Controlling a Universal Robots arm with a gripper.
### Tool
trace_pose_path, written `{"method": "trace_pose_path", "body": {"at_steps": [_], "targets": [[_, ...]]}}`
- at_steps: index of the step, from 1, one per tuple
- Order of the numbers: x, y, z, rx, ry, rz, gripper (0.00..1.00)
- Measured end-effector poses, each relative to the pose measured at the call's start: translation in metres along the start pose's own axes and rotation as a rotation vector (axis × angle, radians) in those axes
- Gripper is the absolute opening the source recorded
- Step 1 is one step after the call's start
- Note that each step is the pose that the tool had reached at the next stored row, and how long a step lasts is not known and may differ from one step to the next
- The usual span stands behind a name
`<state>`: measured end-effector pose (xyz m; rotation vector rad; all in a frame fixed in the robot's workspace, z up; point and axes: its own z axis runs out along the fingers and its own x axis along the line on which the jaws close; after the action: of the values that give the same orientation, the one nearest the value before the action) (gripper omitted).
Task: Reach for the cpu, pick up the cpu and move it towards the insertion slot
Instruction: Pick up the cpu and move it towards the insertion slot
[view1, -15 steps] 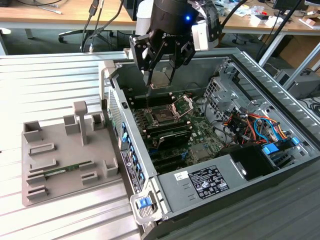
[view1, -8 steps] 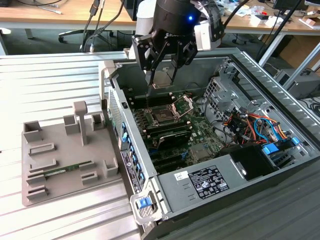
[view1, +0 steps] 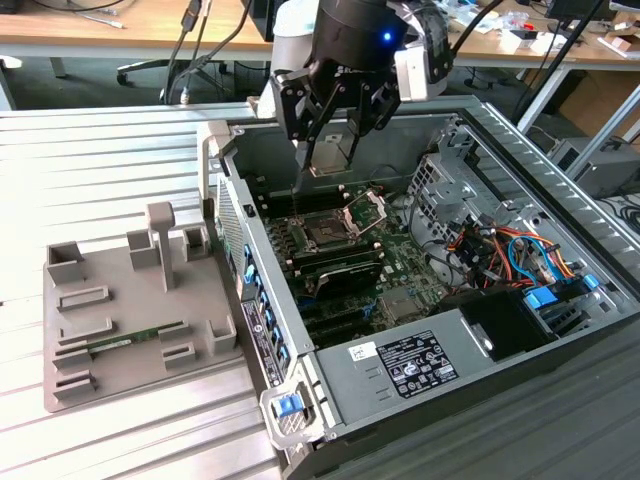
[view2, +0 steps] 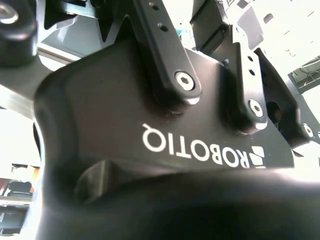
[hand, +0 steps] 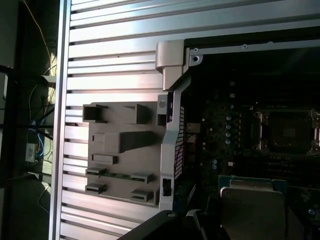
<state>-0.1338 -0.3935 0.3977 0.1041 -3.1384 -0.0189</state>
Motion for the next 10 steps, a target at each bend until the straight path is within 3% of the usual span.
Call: {"method": "trace_pose_path", "body": {"at_steps": [10], "targets": [[-0.0027,-0.0002,0.0001,-0.0001,-0.0001,0.0,0.55]]}}
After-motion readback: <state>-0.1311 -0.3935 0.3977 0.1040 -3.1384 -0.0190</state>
